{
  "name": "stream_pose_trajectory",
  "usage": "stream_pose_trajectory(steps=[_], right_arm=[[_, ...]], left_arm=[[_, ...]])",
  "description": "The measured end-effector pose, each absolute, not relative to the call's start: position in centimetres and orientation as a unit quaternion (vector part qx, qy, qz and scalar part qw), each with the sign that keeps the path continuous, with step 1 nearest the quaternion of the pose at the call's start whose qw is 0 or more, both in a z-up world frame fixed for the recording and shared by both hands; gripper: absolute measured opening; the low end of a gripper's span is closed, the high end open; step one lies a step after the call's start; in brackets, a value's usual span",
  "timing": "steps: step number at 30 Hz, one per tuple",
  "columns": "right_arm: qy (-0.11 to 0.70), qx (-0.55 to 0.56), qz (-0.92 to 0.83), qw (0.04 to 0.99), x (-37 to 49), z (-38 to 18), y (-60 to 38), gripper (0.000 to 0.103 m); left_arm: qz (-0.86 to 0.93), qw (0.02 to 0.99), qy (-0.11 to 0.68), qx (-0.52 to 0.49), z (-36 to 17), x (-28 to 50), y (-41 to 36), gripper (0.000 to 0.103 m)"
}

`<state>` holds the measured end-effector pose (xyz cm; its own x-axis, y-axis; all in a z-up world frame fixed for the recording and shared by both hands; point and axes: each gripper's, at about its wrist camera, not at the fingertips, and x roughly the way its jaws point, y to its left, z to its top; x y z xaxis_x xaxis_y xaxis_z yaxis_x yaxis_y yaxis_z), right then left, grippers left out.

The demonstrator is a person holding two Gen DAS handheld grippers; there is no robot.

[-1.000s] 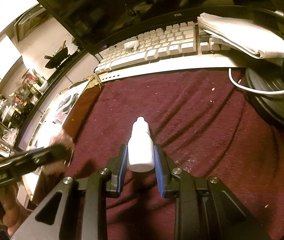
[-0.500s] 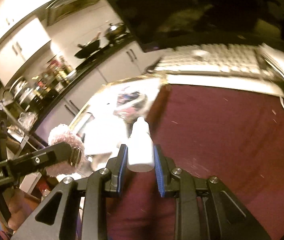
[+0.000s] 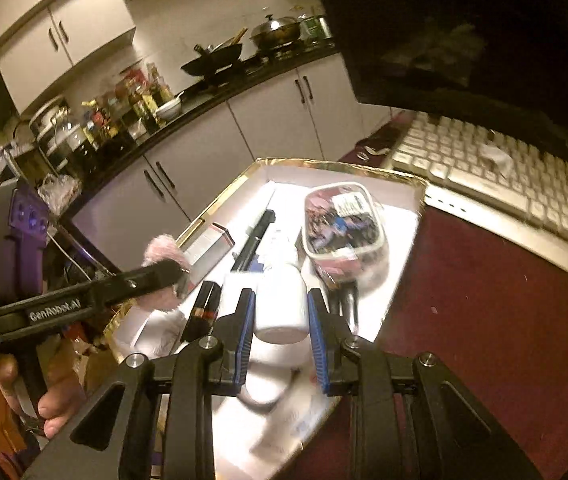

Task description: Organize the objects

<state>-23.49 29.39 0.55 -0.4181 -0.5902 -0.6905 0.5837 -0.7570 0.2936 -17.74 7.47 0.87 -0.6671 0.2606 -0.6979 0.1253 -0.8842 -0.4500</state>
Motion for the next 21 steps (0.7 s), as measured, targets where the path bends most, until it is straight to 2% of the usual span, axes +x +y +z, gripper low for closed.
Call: stream_pose_trajectory(steps=[12,21], right_arm=[[0.057,0.44,-0.824,0.352,-29.9,-1.1,22.5,0.026],[0.074,0.466,-0.802,0.365,-32.1,-3.0,19.0,0.026]], left_arm=[[0.863,0.052,-0.233,-0.444,-2.2,-19.9,6.2,0.023],[0.87,0.034,-0.218,-0.44,-1.5,-19.7,5.4,0.023]])
